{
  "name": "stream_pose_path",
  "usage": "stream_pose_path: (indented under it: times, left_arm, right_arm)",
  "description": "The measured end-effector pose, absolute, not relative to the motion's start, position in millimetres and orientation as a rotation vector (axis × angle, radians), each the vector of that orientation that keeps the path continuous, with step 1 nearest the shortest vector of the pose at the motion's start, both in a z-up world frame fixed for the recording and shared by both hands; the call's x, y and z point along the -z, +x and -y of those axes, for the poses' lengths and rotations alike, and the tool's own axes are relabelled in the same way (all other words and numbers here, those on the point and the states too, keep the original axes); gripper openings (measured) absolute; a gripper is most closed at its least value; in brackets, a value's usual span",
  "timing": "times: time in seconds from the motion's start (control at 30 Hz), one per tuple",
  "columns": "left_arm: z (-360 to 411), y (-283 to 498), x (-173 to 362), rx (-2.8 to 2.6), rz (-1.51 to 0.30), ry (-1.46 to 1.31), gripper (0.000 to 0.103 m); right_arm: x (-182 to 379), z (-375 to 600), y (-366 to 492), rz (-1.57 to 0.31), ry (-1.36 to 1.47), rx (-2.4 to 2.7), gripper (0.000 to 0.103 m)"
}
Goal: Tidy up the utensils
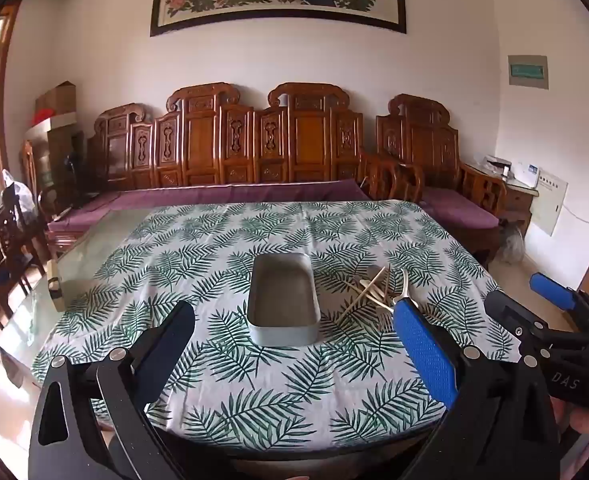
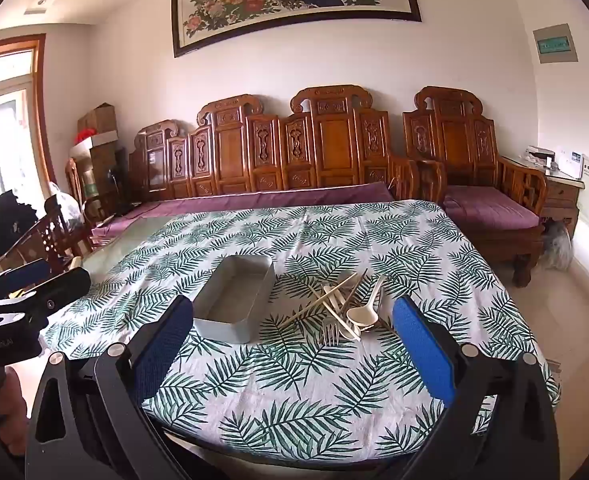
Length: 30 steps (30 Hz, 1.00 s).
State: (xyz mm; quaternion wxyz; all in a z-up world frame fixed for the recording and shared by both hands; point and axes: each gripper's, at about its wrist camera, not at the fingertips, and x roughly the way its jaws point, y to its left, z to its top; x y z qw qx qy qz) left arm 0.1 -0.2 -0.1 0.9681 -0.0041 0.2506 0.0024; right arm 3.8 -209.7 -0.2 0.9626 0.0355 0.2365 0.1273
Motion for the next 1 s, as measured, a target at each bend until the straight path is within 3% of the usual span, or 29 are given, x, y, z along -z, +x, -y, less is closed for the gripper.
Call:
stream_pose_path:
  times: [1.0]
  left_arm:
    - [1.4, -1.2, -2.3, -0.004, -0.503, -0.006, 0.097]
  right_arm:
    - [-0.5, 209.7, 5.7, -0.485, 0.082, -0.258, 0.100]
